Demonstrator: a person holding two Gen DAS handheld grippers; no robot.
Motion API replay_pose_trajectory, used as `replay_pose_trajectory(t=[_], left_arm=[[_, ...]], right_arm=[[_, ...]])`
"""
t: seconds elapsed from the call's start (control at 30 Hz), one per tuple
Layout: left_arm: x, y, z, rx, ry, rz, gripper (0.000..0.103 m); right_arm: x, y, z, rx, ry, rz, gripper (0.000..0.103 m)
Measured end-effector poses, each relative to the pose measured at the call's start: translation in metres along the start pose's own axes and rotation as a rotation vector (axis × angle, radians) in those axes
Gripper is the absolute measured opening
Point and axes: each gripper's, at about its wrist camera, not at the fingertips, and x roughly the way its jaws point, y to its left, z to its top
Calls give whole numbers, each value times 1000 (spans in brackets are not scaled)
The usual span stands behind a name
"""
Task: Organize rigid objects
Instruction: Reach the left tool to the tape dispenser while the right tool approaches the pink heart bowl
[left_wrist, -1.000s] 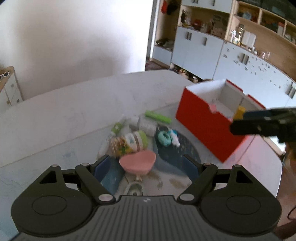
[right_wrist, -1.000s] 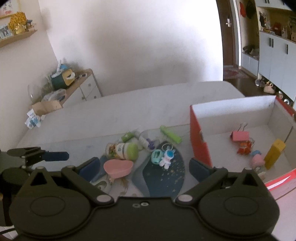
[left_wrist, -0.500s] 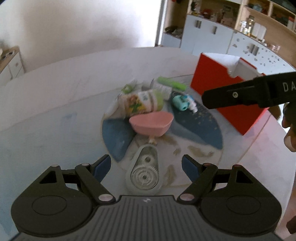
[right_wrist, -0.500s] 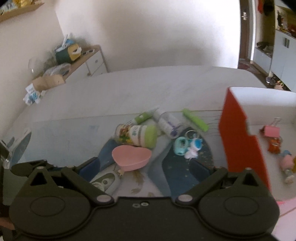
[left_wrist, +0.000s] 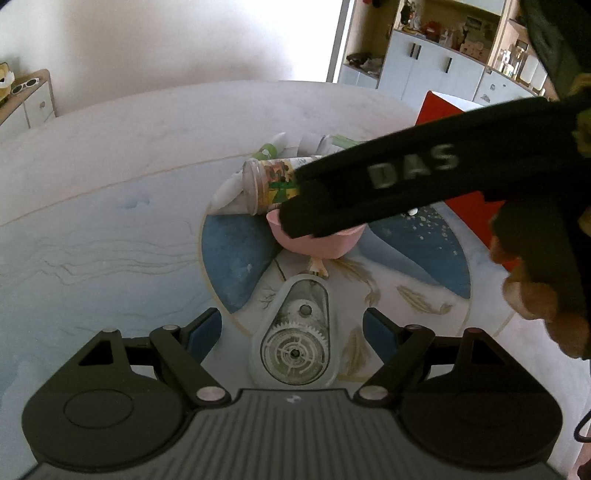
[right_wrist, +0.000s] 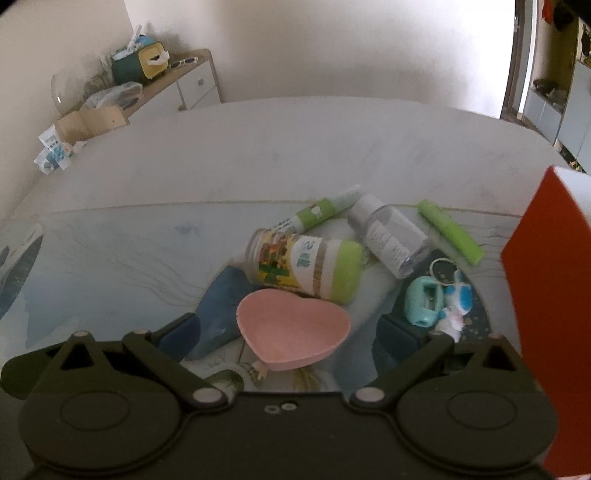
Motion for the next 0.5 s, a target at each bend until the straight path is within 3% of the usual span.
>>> replay_pose_trajectory(t=[0.33,0.5], left_arm=[[3,-11,-5,64,-25,22,83],[2,-21,-12,111,-36,62,67]], right_arm=[[19,-3,0,50,54,1,95],[20,-4,0,60,62,-7,86]])
